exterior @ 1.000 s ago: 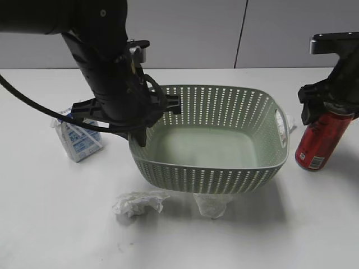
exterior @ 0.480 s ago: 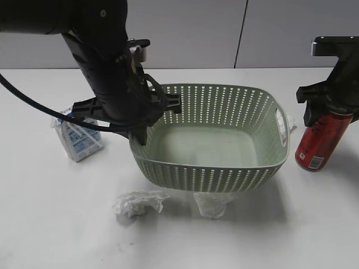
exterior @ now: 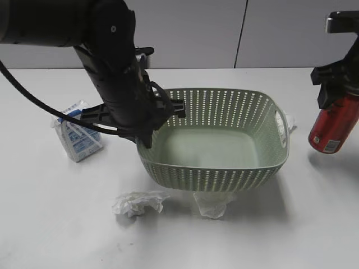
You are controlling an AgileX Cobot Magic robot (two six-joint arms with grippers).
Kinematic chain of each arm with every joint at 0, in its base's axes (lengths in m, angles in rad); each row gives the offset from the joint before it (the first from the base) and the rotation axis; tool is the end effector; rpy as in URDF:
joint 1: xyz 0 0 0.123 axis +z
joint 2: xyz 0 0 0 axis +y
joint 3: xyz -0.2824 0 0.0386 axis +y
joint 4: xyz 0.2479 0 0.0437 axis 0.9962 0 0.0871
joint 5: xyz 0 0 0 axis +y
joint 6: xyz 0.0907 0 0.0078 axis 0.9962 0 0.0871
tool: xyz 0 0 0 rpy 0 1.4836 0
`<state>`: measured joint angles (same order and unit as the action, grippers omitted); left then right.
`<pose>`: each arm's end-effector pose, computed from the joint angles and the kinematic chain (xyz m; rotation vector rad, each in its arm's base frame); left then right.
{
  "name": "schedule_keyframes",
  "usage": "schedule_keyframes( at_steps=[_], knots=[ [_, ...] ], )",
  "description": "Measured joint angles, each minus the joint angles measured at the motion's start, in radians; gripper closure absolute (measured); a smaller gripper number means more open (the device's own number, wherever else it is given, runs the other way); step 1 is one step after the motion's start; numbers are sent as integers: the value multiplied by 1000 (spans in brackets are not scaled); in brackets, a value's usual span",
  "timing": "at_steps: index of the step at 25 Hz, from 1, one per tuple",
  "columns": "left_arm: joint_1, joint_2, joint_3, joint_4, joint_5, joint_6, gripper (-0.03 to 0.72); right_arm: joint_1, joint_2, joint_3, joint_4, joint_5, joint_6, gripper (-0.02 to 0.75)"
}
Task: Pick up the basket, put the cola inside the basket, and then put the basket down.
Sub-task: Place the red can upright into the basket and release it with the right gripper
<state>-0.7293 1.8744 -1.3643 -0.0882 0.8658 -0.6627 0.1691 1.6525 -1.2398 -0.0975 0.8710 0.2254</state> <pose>0.2825 -0.2606 0.2108 0.0280 2.9523 -0.3540 0.3357 0.0504 0.2574 0.0105 2.7581 -0.0147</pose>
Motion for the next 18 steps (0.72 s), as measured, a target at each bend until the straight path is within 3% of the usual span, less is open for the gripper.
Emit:
schedule_keyframes(
  at_steps=[6, 11, 18],
  knots=[
    [28, 24, 0, 0, -42, 0, 688, 34, -53, -169, -13, 198, -94, 218],
    [65, 59, 0, -1, -46, 0, 688, 177, -62, -291, -20, 253, -114, 218],
    [70, 59, 0, -9, -52, -1, 688, 361, -59, -361, 69, 231, -106, 218]
  ],
)
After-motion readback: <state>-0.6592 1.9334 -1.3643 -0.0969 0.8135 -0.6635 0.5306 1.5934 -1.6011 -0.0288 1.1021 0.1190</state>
